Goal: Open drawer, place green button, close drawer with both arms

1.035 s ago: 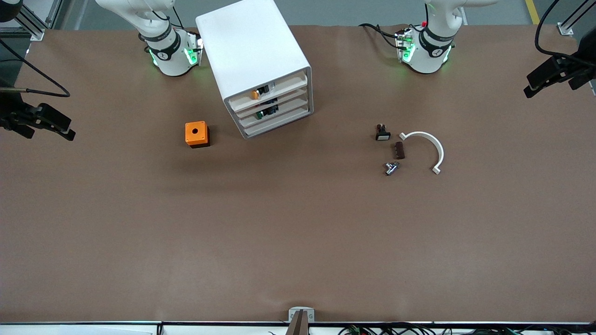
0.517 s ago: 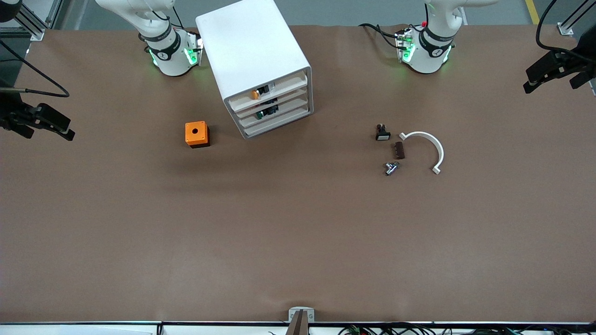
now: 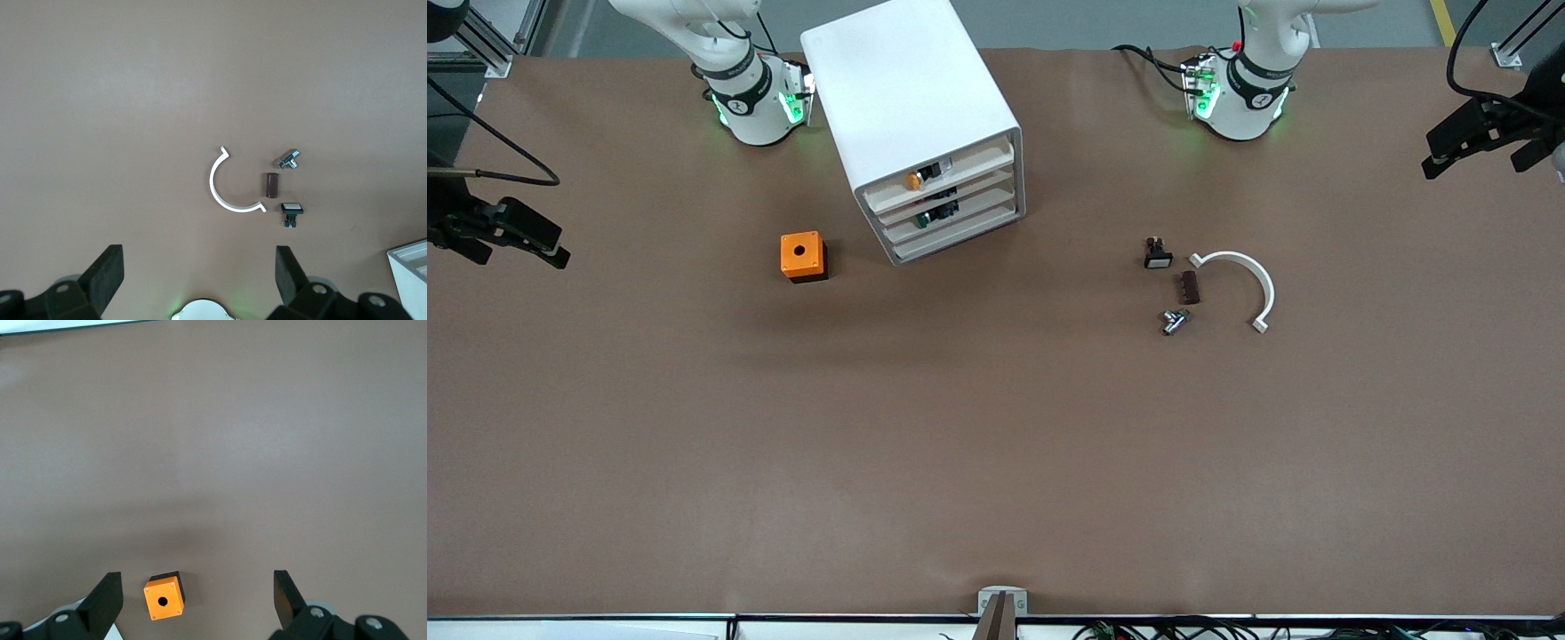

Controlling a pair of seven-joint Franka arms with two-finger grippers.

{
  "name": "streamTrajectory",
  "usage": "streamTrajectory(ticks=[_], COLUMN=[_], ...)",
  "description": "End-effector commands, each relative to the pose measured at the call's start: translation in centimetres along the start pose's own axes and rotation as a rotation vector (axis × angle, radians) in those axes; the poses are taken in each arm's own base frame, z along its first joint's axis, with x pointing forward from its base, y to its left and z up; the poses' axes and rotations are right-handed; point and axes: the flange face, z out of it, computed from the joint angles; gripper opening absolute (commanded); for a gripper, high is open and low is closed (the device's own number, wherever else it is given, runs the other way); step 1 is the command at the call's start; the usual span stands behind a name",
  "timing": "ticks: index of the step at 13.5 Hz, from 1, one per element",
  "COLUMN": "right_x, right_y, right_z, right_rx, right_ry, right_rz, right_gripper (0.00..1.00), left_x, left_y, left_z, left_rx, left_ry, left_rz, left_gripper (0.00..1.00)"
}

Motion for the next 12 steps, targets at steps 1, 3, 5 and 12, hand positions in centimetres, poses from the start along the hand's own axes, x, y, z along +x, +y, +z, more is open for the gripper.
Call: streamTrajectory(ticks=[1, 3, 5, 12], right_x=[-0.4, -0.4, -0.5, -0.4], right_y=[-0.1, -0.3, -0.4, -0.3], right_z=[-0.4, -0.4, -0.4, -0.3], right_rx=[0.002, 0.003, 0.003, 0.001], right_ry=[-0.001, -0.003, -0.003, -0.004], right_rz=[0.006, 0.003, 0.002, 0.003], right_gripper=[1.0, 1.0, 1.0, 1.0], left_x=[0.1, 0.1, 0.2, -0.1], left_y=[1.2, 1.6, 1.4, 1.1], left_z=[0.5, 0.7, 1.2, 4.2], left_rx=[0.026, 0.029, 0.031, 0.031], left_ry=[-0.002, -0.009, -0.02, 0.017], left_rz=[0.028, 0.035, 0.028, 0.023], left_gripper=[1.0, 1.0, 1.0, 1.0])
